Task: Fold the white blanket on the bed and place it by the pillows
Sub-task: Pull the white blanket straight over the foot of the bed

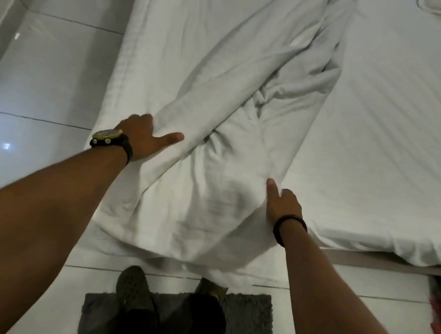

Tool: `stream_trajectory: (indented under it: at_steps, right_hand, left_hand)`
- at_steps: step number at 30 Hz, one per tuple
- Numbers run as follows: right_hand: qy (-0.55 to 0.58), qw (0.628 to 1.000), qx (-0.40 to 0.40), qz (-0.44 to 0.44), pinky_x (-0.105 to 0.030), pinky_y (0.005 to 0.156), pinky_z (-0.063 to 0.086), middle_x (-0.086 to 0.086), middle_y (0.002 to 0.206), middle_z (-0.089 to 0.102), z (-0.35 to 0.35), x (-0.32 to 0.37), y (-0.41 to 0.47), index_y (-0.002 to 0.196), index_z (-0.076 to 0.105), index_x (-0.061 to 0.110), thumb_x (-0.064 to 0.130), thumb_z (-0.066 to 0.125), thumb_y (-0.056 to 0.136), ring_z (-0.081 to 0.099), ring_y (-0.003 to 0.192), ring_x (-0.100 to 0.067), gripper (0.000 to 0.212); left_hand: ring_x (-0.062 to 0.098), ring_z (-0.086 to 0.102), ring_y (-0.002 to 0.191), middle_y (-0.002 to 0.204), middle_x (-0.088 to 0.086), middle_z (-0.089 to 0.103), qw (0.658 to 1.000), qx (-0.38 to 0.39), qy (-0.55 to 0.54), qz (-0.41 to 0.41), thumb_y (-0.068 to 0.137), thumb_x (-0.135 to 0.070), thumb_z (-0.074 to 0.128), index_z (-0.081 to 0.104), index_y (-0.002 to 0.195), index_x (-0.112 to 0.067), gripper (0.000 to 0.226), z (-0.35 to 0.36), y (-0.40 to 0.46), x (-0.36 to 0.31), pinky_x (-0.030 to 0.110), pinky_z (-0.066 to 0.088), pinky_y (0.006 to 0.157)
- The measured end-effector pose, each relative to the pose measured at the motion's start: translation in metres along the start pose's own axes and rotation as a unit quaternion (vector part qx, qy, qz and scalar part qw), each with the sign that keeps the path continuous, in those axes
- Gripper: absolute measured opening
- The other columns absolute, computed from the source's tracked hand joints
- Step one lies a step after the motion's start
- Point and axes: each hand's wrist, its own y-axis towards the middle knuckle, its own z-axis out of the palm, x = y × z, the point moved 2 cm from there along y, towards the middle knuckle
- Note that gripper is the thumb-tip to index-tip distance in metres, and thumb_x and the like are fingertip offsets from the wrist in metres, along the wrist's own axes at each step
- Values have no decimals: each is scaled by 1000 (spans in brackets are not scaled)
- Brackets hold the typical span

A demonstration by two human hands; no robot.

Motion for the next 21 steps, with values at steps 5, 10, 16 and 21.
stream_trajectory:
  at_steps: [5, 10, 16, 21]
  right_hand:
    - [-170, 974, -140, -56, -38, 71, 35, -22, 98, 64, -36, -23, -22, 104, 51, 12, 70, 36, 89, 59, 95, -41, 62]
    - [-198, 959, -197, 41, -43, 69, 40, -28, 94, 64, -81, -131, -72, 99, 49, 10, 72, 30, 86, 60, 82, -43, 66]
    - [-27, 997, -3, 74, -35, 71, 39, -9, 97, 57, -46, -148, -81, 110, 58, 13, 67, 48, 86, 56, 85, -30, 60]
    - [126, 987, -91, 27, -40, 85, 42, -18, 111, 61, -53, -99, -5, 116, 58, 6, 84, 33, 78, 57, 105, -36, 90]
  left_hand:
    - [34, 63, 86, 93, 12, 68, 995, -41, -94, -17, 82, -79, 42, 63, 91, -11, 71, -10, -7, 16, 34, 46, 68]
    - [31, 58, 81, 104, 22, 68, 975, -56, -146, -160, 94, -58, 46, 66, 106, -4, 59, 9, -83, 97, 31, 40, 69]
    - [28, 59, 76, 91, 10, 66, 960, 2, -186, -209, 91, -67, 41, 62, 91, -19, 52, 82, -149, 98, 33, 50, 67]
    - [25, 56, 69, 72, 2, 60, 969, -34, -157, -187, 86, -72, 42, 61, 77, -15, 60, 54, -142, 112, 30, 39, 54]
